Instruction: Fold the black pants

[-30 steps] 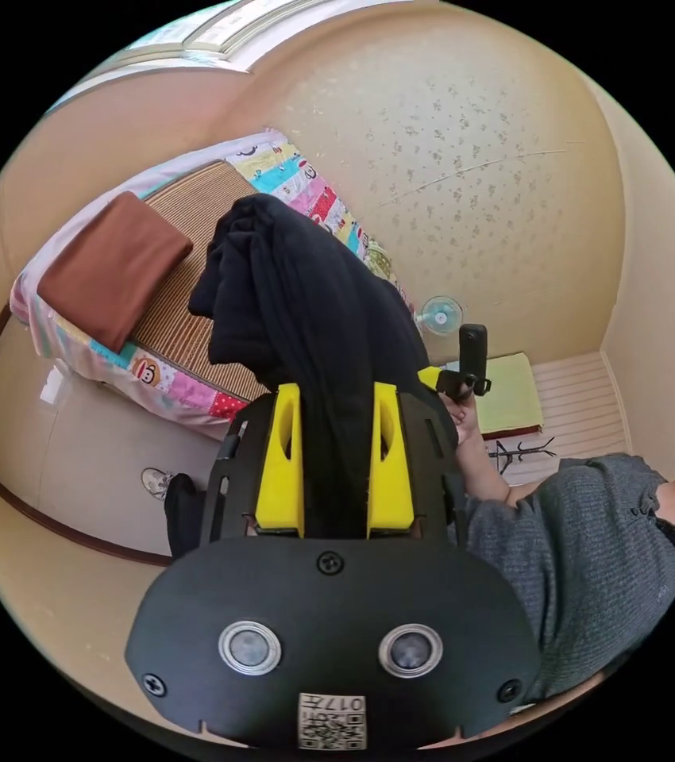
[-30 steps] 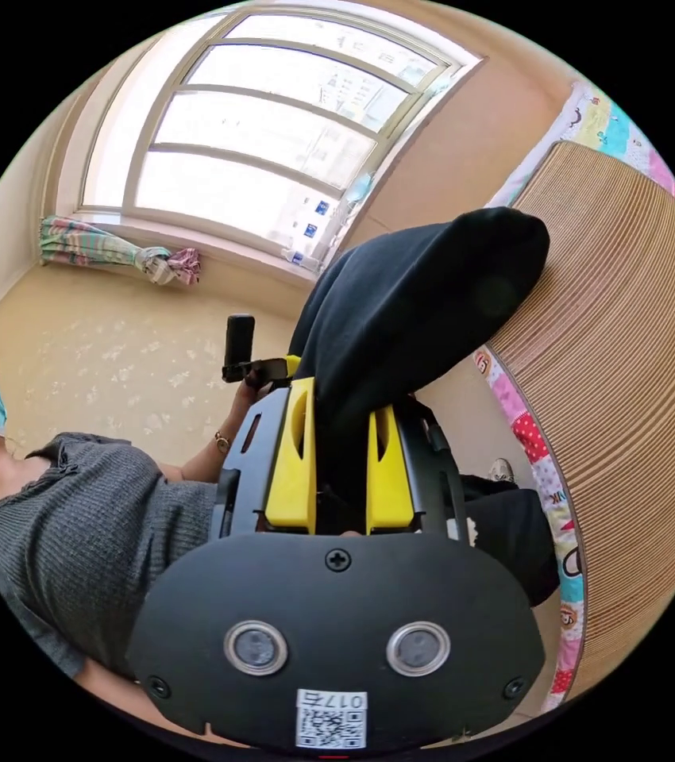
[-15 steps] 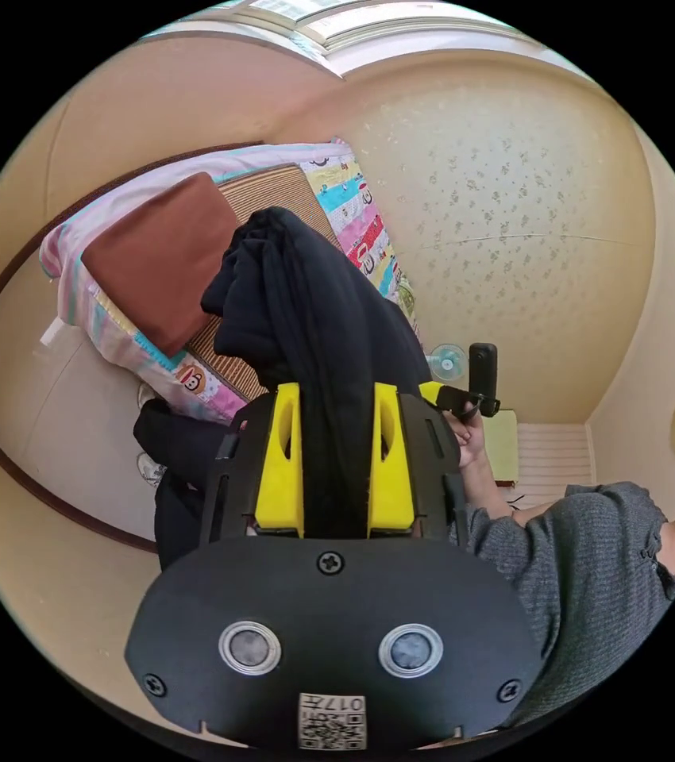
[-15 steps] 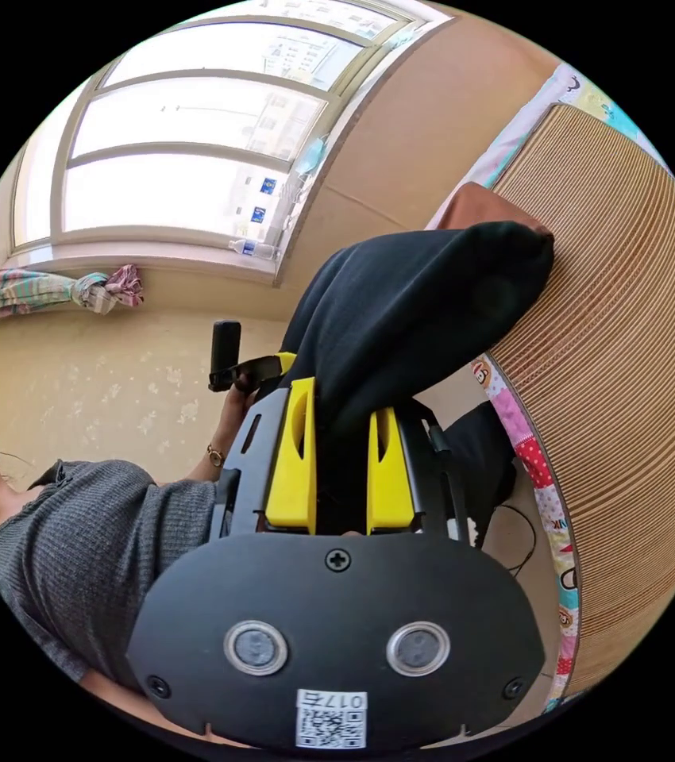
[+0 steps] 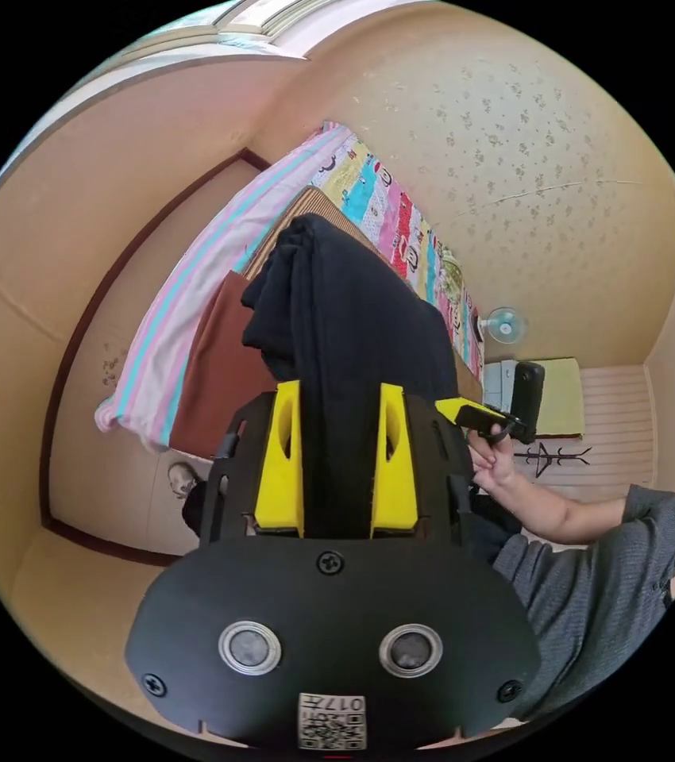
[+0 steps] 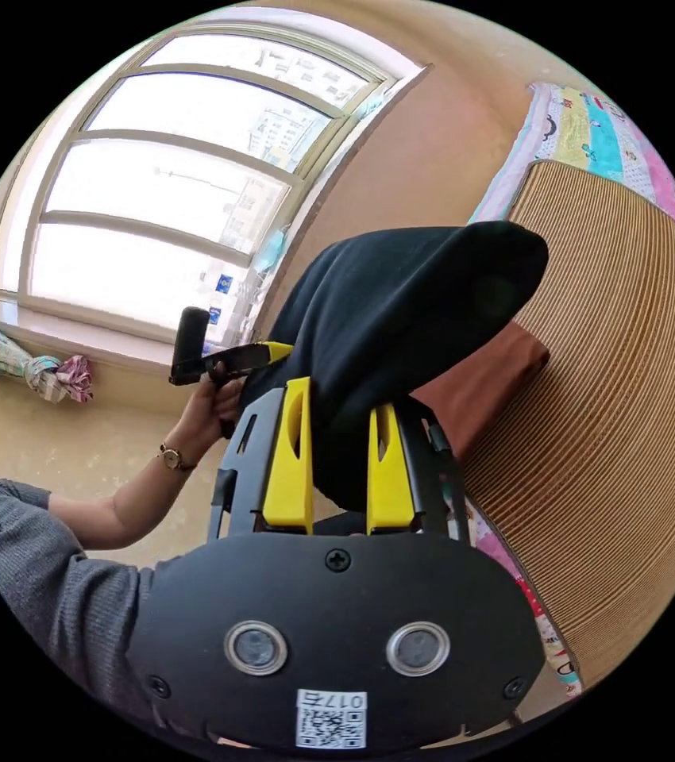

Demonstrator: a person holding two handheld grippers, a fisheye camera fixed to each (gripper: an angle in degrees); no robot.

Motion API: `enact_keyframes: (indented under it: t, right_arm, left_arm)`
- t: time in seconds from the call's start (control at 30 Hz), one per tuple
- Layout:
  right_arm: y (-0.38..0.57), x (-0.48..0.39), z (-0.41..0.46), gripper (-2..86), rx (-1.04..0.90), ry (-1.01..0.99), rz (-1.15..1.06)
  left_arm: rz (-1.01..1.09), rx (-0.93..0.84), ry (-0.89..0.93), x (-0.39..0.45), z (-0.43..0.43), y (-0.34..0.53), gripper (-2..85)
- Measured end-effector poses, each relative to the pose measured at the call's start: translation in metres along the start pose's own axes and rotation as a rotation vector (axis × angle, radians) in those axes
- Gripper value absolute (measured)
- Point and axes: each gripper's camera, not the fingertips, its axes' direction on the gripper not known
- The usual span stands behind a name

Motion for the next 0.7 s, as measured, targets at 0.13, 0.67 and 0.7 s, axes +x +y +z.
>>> enact_keyframes:
  t: [0.13, 0.67, 0.7]
  right_arm:
    - [0.011, 0.080, 0.088, 3.9, -0.304, 0.199, 0.459]
    - [0.421, -0.095, 0.039, 0.3, 0.962, -0.253, 1.100]
    - [0.441, -0.125, 0.035, 0.3, 0.996, -0.172, 1.122]
  left_arm:
    - [-0.158, -0.224, -0.188, -0.070, 0.069, -0.008, 8.8]
    - [0.709, -0.577, -0.213, -0.027, 0.056, 0.095, 5.1]
    - [0.744, -0.564, -0.216, -0.022, 0.052, 0.096, 5.1]
